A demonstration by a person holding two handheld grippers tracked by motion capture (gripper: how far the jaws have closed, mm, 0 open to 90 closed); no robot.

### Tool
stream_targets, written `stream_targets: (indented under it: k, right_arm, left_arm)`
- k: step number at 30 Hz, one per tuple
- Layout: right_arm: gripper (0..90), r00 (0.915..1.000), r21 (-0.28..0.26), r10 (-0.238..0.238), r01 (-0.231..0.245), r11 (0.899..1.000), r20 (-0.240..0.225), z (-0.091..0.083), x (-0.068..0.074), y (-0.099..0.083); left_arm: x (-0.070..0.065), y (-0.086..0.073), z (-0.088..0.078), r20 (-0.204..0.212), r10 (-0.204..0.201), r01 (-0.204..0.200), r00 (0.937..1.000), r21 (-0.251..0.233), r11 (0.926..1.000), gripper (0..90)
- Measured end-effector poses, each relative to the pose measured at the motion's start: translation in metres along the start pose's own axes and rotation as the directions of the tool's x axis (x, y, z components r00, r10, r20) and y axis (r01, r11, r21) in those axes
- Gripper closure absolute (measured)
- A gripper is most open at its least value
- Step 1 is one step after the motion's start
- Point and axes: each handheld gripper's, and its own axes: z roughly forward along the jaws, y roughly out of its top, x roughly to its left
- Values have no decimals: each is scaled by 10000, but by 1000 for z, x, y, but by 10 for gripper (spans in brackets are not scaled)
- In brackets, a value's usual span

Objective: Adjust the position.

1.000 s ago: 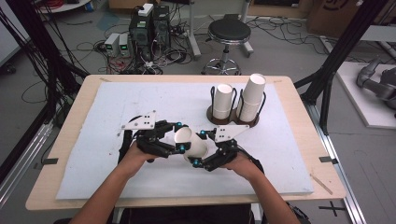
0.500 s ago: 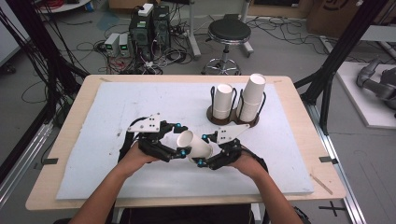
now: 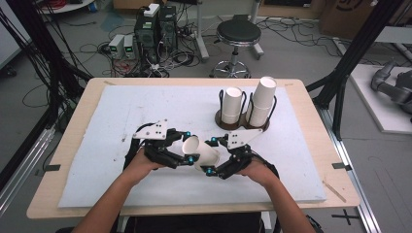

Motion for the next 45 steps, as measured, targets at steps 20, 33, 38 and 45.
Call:
stream_targets:
  k: [20, 33, 38, 45]
  right_arm:
    - [311, 9988, 757, -433, 414, 9963, 238, -5, -3, -3]
    - [237, 9990, 507, -449, 449, 9977, -15, -6, 0, -1]
    - [186, 10000, -111, -73, 72, 9999, -10, -8, 1, 0]
    - [285, 9992, -128, -392, 391, 9992, -79, -8, 2, -1]
  left_arm:
    - [-1, 4, -4, -185, -150, 148, 9997, -92, 9998, 229]
    - [0, 2, -5, 412, -66, 75, 9991, -225, 9997, 356]
    - [0, 4, -8, 575, -168, 217, 9982, -856, 9961, 355]
    - [0, 3, -8, 652, -235, 283, 9976, -738, 9969, 356]
